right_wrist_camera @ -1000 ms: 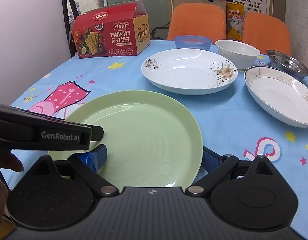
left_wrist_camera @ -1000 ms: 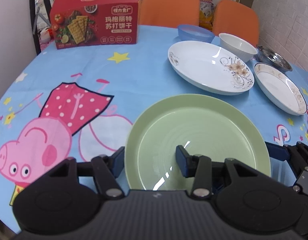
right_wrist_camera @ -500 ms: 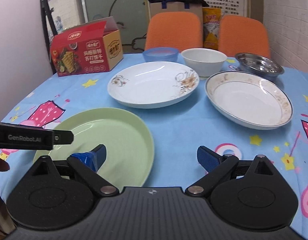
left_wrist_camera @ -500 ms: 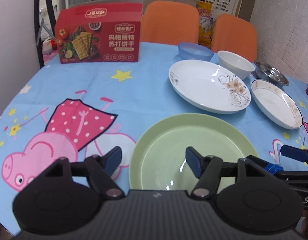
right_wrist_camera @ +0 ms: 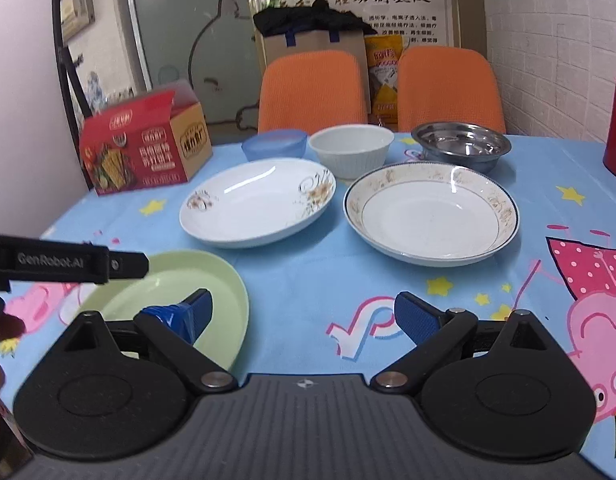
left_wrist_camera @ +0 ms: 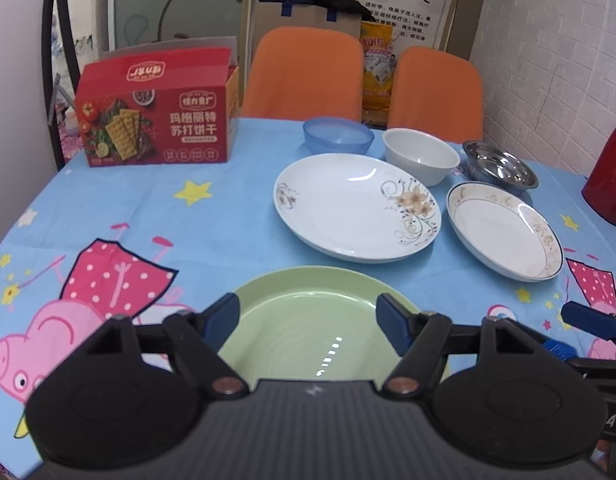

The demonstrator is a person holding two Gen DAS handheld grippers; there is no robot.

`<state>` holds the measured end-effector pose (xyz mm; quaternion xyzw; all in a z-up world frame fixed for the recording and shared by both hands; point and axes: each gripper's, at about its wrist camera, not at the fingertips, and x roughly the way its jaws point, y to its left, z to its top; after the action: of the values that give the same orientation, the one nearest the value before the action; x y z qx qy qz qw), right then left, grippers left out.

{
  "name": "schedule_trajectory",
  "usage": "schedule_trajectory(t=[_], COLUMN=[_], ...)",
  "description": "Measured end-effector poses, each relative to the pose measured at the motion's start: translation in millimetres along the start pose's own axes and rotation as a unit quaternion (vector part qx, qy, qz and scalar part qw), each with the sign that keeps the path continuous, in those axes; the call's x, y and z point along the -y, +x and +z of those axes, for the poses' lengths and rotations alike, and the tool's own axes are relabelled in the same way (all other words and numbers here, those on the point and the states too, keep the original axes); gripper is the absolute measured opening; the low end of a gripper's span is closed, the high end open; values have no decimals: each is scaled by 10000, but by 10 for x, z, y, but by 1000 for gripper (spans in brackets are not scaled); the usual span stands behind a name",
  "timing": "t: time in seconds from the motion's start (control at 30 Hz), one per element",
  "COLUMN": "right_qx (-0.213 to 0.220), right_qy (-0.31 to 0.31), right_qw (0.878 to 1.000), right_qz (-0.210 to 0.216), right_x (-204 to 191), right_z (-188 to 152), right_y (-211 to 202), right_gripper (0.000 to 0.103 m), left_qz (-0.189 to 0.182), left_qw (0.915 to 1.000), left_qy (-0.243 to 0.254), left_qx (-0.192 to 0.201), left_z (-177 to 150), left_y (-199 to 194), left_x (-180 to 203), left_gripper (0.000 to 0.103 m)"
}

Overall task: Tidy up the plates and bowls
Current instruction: 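Close the left tool's fingers on the green plate's rim, then lift the green plate with the left tool toward the floral plate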

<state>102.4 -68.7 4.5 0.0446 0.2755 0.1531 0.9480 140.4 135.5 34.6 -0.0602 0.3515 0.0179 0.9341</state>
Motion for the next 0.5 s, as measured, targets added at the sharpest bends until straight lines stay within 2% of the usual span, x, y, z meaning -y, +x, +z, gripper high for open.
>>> schedule_trajectory(t=[0.07,0.13,0.27,0.37,0.5], right_qx=[240,306,-323,-379,-310], right_qy=[-28,-125,-160,35,-55], right_qw=[9997,9994,9993,9993,9995], right_qz=[-58,-106,-45,29,0], right_x=[17,22,64,112,111], right_z=[23,30,-45,-82,-61], right_y=[-97,-109,33,26,-7], right_gripper=[85,85,85,85,85], left_qz=[-13,-13,-1,-8,22], left_qw=[10000,10000,10000,10000,10000], left_qy=[14,17,39,86,50], left_qx=[22,10,-23,-12,12], left_z=[1,-1,-12,-24,-24], left_y=[-21,-27,-30,-53,-76], left_x=[38,67,108,119,90], left_gripper=[71,72,72,72,73])
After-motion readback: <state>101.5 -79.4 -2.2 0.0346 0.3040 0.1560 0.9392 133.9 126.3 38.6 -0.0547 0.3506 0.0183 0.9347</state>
